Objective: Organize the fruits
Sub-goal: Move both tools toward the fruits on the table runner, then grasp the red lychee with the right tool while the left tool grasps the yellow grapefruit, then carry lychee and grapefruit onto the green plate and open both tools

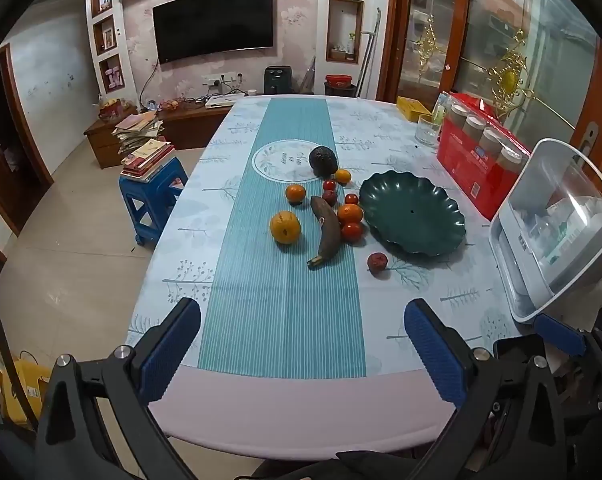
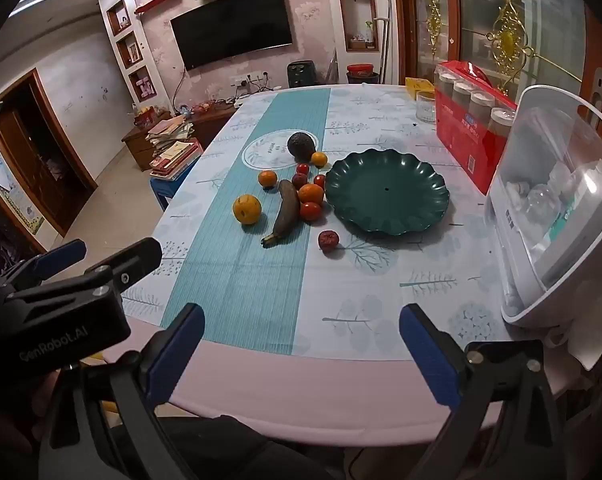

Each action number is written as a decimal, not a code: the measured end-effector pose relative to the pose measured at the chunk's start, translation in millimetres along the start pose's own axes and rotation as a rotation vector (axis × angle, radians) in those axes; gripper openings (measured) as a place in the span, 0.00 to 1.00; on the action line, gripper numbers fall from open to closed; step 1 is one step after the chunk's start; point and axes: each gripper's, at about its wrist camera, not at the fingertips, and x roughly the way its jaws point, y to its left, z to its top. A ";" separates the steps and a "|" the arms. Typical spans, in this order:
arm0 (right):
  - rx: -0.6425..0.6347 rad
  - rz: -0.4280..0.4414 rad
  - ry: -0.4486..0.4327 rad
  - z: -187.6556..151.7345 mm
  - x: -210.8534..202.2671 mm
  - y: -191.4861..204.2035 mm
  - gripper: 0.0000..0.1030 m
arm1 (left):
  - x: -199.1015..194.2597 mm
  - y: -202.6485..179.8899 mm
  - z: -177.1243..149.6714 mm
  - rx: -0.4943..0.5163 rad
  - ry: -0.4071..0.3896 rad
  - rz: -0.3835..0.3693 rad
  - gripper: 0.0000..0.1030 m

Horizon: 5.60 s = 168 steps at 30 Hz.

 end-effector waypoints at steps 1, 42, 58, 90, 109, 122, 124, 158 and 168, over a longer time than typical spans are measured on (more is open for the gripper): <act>0.000 0.001 -0.005 0.0 -0.2 0.3 0.96 | -0.1 1.4 0.0 -0.001 0.000 -0.002 0.98; 0.055 -0.134 -0.100 12.7 26.5 56.6 0.96 | 55.8 86.9 45.6 -0.028 0.089 -0.068 0.98; 0.038 -0.106 -0.114 25.4 61.6 41.4 0.96 | 105.1 81.0 62.8 -0.062 0.150 -0.098 0.98; -0.171 -0.125 0.109 47.4 253.6 -16.1 0.81 | 332.0 54.4 98.2 -0.170 0.315 -0.085 0.93; -0.230 -0.104 0.178 37.0 281.1 -6.0 0.45 | 370.4 57.1 86.1 -0.216 0.404 -0.122 0.48; -0.189 -0.103 0.188 35.3 266.6 -5.3 0.32 | 323.4 57.3 85.4 -0.229 0.363 -0.179 0.42; -0.183 -0.102 0.174 35.0 258.4 -3.5 0.32 | 307.2 56.7 87.7 -0.213 0.327 -0.203 0.31; -0.025 -0.244 0.118 -26.4 168.7 -25.4 0.32 | 342.9 44.3 70.8 -0.197 0.257 -0.220 0.71; -0.075 -0.192 0.154 -10.8 183.2 -51.9 0.32 | 358.6 39.2 63.3 -0.290 0.287 -0.217 0.64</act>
